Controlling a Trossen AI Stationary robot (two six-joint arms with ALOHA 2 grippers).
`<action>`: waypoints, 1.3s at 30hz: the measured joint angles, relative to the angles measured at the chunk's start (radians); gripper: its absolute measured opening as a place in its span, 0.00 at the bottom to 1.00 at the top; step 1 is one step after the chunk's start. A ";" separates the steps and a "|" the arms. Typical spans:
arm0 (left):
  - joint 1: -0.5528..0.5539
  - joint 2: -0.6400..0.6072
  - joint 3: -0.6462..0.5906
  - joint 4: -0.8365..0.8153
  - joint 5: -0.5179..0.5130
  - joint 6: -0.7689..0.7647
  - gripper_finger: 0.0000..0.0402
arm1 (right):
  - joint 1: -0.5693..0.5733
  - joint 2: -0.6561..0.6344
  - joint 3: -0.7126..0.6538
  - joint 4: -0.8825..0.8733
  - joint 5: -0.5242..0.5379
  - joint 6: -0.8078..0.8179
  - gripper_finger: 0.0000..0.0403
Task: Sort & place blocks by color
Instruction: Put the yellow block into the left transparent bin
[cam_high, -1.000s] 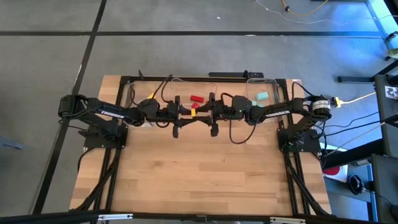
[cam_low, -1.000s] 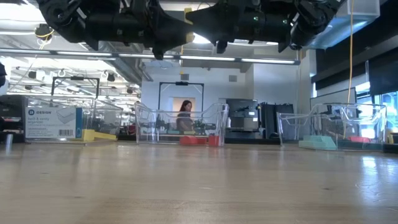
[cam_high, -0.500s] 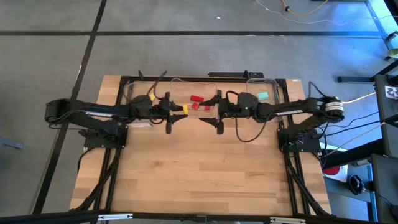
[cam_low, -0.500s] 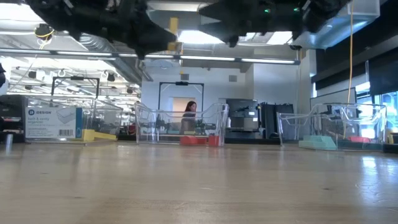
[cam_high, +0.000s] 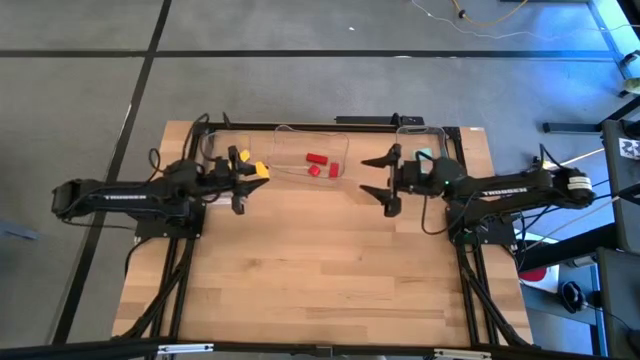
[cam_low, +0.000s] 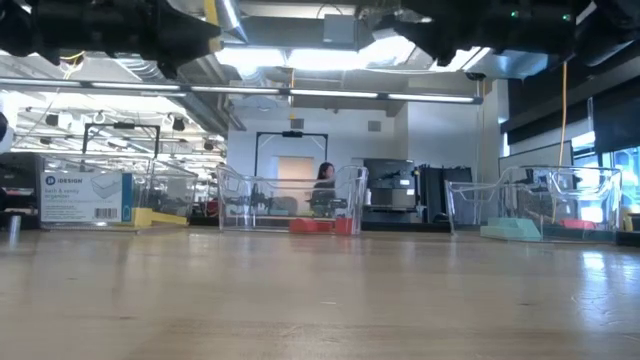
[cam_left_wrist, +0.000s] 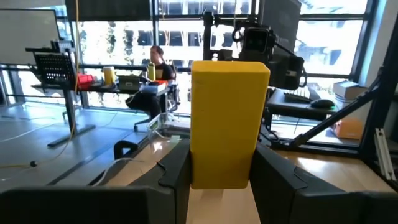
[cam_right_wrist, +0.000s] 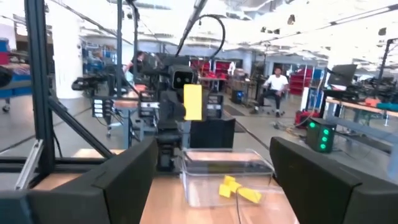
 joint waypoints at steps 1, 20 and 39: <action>0.000 -0.001 0.000 0.000 0.000 0.000 0.30 | 0.000 -0.007 -0.001 0.001 -0.004 0.001 0.79; 0.031 0.038 0.115 -0.640 -0.693 -0.234 0.30 | 0.000 -0.009 -0.002 -0.010 -0.019 0.031 0.79; 0.439 0.342 0.161 -1.038 -0.418 -0.524 0.30 | 0.000 -0.008 -0.002 -0.009 -0.008 0.053 0.79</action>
